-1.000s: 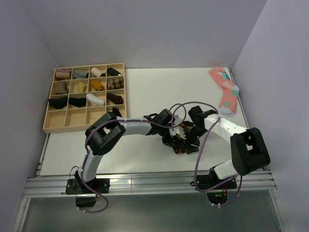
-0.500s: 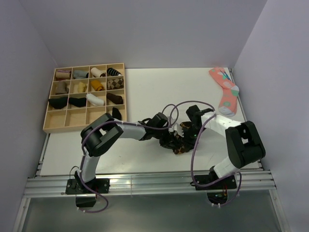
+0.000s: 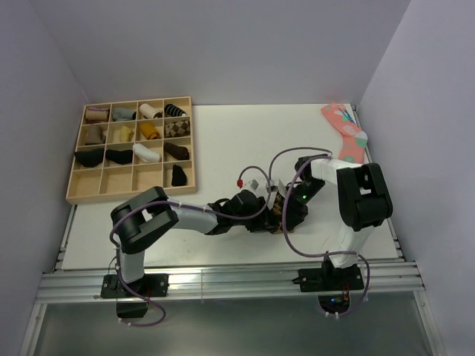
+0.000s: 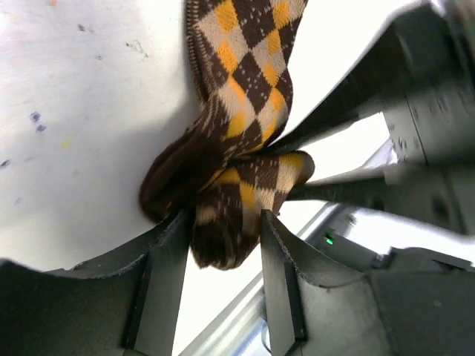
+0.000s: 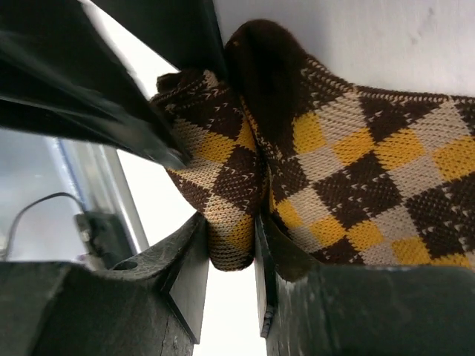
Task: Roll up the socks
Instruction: Roll the sock at the center of the board.
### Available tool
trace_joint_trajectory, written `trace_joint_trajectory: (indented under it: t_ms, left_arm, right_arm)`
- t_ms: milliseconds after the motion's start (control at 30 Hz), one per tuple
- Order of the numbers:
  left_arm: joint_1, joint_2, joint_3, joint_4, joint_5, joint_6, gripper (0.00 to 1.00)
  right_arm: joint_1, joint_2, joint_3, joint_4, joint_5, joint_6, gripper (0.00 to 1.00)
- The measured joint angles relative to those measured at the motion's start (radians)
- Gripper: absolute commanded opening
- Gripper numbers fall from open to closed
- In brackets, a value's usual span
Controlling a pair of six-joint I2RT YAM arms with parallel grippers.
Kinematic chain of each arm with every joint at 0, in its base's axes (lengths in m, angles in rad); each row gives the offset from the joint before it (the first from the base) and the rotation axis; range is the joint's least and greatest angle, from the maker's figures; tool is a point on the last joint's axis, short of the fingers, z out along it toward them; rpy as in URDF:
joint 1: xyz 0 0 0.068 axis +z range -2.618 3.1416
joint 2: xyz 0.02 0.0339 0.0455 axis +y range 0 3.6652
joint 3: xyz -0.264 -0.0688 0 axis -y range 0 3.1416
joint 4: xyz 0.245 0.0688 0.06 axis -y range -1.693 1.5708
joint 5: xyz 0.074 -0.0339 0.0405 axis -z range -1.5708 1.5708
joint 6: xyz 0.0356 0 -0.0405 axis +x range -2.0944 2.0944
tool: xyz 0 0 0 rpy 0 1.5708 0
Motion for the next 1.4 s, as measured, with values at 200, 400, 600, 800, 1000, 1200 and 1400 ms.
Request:
trace_joint_trajectory:
  t_ms: [200,400,600,800,1000,1200,1400]
  left_arm:
    - [-0.085,-0.092,-0.065,0.002,-0.304,0.123,0.48]
    - [-0.171,-0.167,-0.167,0.148,-0.564,0.377,0.51]
    - [-0.216,-0.160,-0.261,0.418,-0.525,0.703,0.54]
    - [-0.187,-0.079,-0.232,0.542,-0.365,0.910,0.66]
    - [-0.184,-0.003,-0.160,0.547,-0.262,1.024,0.68]
    - [-0.179,0.039,-0.132,0.548,-0.221,1.071,0.67]
    - [-0.175,0.063,-0.131,0.558,-0.213,1.087,0.66]
  right_arm:
    - [-0.047,0.113,0.090,-0.113,0.002,-0.003,0.22]
    - [-0.055,0.208,0.165,-0.202,0.008,-0.005,0.23]
    - [-0.057,0.293,0.227,-0.274,0.012,0.003,0.23]
    - [-0.057,0.330,0.254,-0.311,0.028,0.019,0.23]
    - [-0.057,0.350,0.269,-0.328,0.036,0.029,0.23]
    - [-0.057,0.366,0.278,-0.341,0.042,0.032,0.23]
    - [-0.057,0.380,0.291,-0.354,0.043,0.037,0.23]
